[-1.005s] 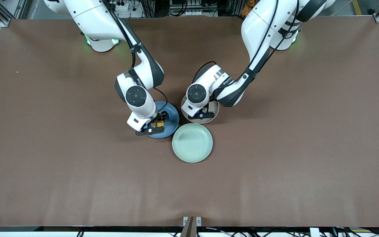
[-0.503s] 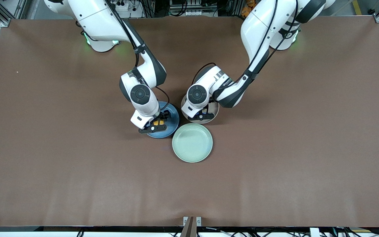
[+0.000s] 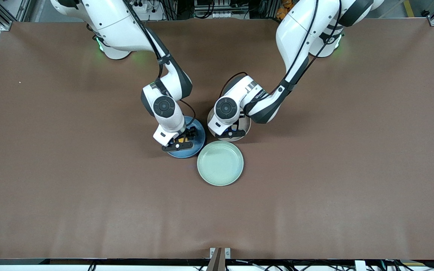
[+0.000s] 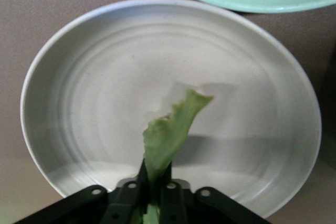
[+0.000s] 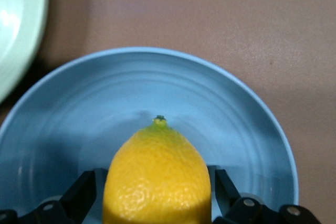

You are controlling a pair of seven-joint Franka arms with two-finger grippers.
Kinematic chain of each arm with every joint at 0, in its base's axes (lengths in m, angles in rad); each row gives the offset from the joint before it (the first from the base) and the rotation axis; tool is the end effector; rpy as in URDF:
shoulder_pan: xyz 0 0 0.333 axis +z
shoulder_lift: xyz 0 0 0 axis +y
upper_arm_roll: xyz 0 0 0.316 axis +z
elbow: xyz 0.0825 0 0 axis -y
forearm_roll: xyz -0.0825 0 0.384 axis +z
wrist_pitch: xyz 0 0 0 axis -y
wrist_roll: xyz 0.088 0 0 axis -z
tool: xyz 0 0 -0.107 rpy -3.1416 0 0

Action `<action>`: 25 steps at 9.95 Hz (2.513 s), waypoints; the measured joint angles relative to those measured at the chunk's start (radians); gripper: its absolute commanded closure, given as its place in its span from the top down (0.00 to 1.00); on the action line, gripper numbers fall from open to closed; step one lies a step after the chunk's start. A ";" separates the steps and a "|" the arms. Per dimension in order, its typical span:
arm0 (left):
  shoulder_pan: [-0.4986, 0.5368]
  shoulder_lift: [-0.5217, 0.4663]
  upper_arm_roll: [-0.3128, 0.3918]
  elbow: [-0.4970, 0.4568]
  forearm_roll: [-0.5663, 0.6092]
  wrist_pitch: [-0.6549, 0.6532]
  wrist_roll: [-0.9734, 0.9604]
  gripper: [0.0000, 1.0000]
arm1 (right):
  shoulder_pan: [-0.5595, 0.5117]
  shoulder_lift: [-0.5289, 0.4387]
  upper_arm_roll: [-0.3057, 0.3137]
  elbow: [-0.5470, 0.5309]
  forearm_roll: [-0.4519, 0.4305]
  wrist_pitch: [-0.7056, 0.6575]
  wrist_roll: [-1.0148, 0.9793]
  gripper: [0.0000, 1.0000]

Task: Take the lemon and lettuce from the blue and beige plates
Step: 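Lower both grippers and close them on the lettuce and lemon, then lift the lettuce with the left gripper while the right gripper lifts the lemon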

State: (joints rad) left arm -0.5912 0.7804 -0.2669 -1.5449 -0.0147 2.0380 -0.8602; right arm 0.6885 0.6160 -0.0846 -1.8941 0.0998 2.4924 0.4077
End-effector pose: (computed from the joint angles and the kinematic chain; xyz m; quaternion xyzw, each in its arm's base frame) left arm 0.4574 -0.4962 0.1840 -0.9856 -0.0296 0.1633 0.0312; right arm 0.5174 0.3587 0.1747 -0.9978 -0.0656 0.0088 0.0013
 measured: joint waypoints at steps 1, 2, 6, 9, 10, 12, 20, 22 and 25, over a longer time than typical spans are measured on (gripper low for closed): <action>0.000 0.000 0.000 0.002 0.000 0.000 0.000 0.00 | 0.001 0.000 0.000 -0.003 0.000 0.006 0.000 1.00; 0.001 -0.003 0.000 0.007 0.000 -0.001 0.000 0.00 | 0.002 0.000 0.000 -0.003 0.000 0.007 0.000 0.94; 0.022 -0.033 0.004 0.029 0.000 -0.016 -0.105 0.00 | 0.018 -0.004 0.000 -0.001 0.000 0.008 0.040 0.56; 0.093 -0.088 0.009 0.038 0.001 -0.053 -0.102 0.00 | 0.021 -0.004 -0.003 -0.001 0.000 0.005 0.076 0.48; 0.116 -0.100 0.010 0.038 0.002 -0.058 -0.101 0.00 | 0.021 -0.004 -0.003 0.001 0.000 -0.001 0.078 0.48; 0.146 -0.107 0.013 0.038 0.072 -0.059 -0.100 0.00 | 0.020 -0.004 -0.008 0.030 0.000 -0.065 0.080 0.46; 0.345 -0.126 0.027 0.037 0.163 -0.080 0.204 0.00 | -0.083 -0.012 -0.023 0.342 0.000 -0.454 0.038 0.45; 0.383 -0.126 0.028 0.037 0.182 -0.081 0.292 0.00 | -0.118 -0.012 -0.023 0.388 0.000 -0.495 0.006 0.44; 0.454 -0.126 0.032 0.037 0.201 -0.082 0.438 0.00 | -0.141 -0.012 -0.035 0.410 -0.001 -0.511 -0.010 0.43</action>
State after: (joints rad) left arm -0.1375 0.6545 -0.2352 -1.5078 0.1863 1.9563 -0.4222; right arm 0.5476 0.6041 -0.1198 -1.4846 0.0993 1.9812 0.3975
